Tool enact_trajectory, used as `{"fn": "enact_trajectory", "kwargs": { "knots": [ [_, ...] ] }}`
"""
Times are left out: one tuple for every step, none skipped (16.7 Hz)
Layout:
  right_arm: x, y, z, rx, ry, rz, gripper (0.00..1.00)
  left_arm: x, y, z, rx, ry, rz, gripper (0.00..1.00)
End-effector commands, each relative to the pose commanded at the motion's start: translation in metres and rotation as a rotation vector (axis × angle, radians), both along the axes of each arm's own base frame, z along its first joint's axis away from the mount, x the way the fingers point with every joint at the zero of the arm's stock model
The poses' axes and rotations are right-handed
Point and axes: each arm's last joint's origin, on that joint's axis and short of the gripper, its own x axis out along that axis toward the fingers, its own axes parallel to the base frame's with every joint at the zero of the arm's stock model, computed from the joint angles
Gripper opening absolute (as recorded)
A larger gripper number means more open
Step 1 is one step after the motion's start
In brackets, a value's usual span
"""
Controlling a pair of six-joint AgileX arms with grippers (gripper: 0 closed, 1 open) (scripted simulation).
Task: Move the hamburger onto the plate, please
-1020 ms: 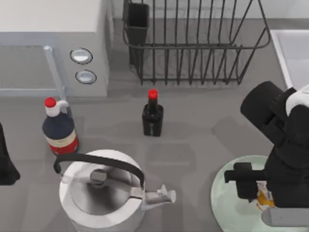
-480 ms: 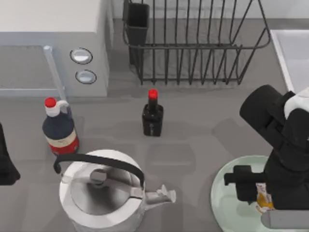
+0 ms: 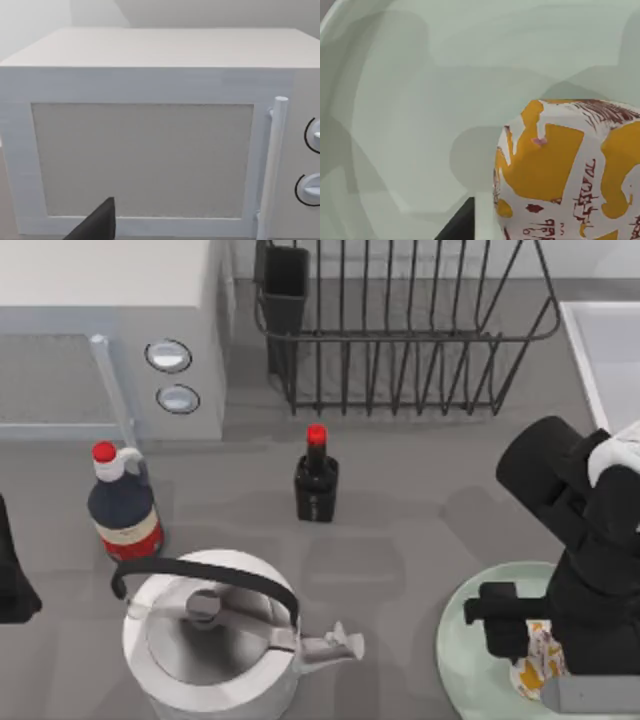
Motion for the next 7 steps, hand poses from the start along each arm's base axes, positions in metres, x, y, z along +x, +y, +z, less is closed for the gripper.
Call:
{"fn": "enact_trajectory", "kwargs": {
  "knots": [
    [0.0000, 0.0000, 0.0000, 0.000, 0.000, 0.000, 0.98, 0.0000, 0.0000, 0.0000, 0.000, 0.000, 0.000, 1.00],
    [0.0000, 0.0000, 0.0000, 0.000, 0.000, 0.000, 1.00, 0.0000, 0.0000, 0.0000, 0.000, 0.000, 0.000, 1.00],
    [0.0000, 0.0000, 0.0000, 0.000, 0.000, 0.000, 1.00, 0.0000, 0.0000, 0.0000, 0.000, 0.000, 0.000, 1.00],
    [0.0000, 0.0000, 0.0000, 0.000, 0.000, 0.000, 1.00, 0.0000, 0.0000, 0.0000, 0.000, 0.000, 0.000, 1.00],
    [0.0000, 0.0000, 0.0000, 0.000, 0.000, 0.000, 1.00, 0.0000, 0.0000, 0.0000, 0.000, 0.000, 0.000, 1.00],
    [0.0000, 0.0000, 0.0000, 0.000, 0.000, 0.000, 1.00, 0.0000, 0.0000, 0.0000, 0.000, 0.000, 0.000, 1.00],
    [0.0000, 0.0000, 0.0000, 0.000, 0.000, 0.000, 1.00, 0.0000, 0.0000, 0.0000, 0.000, 0.000, 0.000, 1.00]
  ]
}}
